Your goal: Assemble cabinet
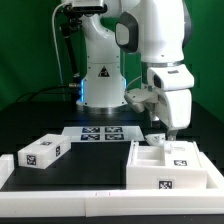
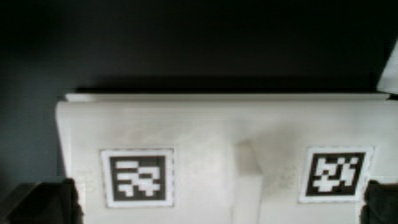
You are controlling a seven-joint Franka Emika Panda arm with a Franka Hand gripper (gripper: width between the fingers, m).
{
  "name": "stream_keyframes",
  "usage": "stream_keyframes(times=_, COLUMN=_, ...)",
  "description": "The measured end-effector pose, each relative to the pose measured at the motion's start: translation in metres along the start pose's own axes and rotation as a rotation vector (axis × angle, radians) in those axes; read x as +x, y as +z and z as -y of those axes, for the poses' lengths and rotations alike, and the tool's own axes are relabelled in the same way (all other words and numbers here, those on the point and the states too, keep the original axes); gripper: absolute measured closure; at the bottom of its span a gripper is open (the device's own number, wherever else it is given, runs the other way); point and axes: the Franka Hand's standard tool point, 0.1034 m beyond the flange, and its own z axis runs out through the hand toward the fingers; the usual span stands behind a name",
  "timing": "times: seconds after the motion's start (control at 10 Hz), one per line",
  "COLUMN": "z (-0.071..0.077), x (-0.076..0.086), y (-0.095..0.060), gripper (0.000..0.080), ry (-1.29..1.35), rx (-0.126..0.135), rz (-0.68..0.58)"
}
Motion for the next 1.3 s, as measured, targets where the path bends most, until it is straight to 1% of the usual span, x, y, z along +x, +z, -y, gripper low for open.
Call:
stream_keyframes(times=0.1, z=0.0031, x=0.0011, y=0.0072, gripper=0.0002, ry=0.001, rx=0.015, rz=-0.006)
stream_keyframes(times=0.4, z=0.0042, x=0.0018, y=0.0116, gripper=0.0025, ry=0.008, rx=0.023, rz=-0.009)
stream_keyframes(times=0.5, z=0.0058, x=0.0015, y=0.014, gripper=0.0212, ry=0.009, rx=0.029, rz=-0.011)
stream_keyframes(times=0.6, z=0.0071, x=0.0012, y=0.0158, gripper=0.0212, ry=0.011, rx=0.033, rz=-0.012)
stream_keyframes(times=0.7, z=0.0072, x=0.001, y=0.0159, gripper=0.0389, ry=0.011, rx=0.033, rz=-0.012)
stream_keyframes(times=0.8, z=0.0073, x=0.0007, y=0.0161, gripper=0.059, ry=0.012, rx=0.034, rz=-0.012)
stream_keyframes(times=0.9, z=0.0072, x=0.0, y=0.016, gripper=0.0718, ry=0.014, rx=0.034, rz=-0.012)
stream_keyframes(times=1.0, z=0.0052, x=-0.0001, y=0.0139, gripper=0.0718, ry=0.014, rx=0.026, rz=-0.011)
stream_keyframes(times=1.1, z=0.0054, x=-0.0001, y=0.0142, gripper=0.0731, ry=0.014, rx=0.027, rz=-0.011)
stream_keyframes(times=1.3, z=0.0054, x=-0.0001, y=0.0142, gripper=0.0731, ry=0.014, rx=0.027, rz=-0.011)
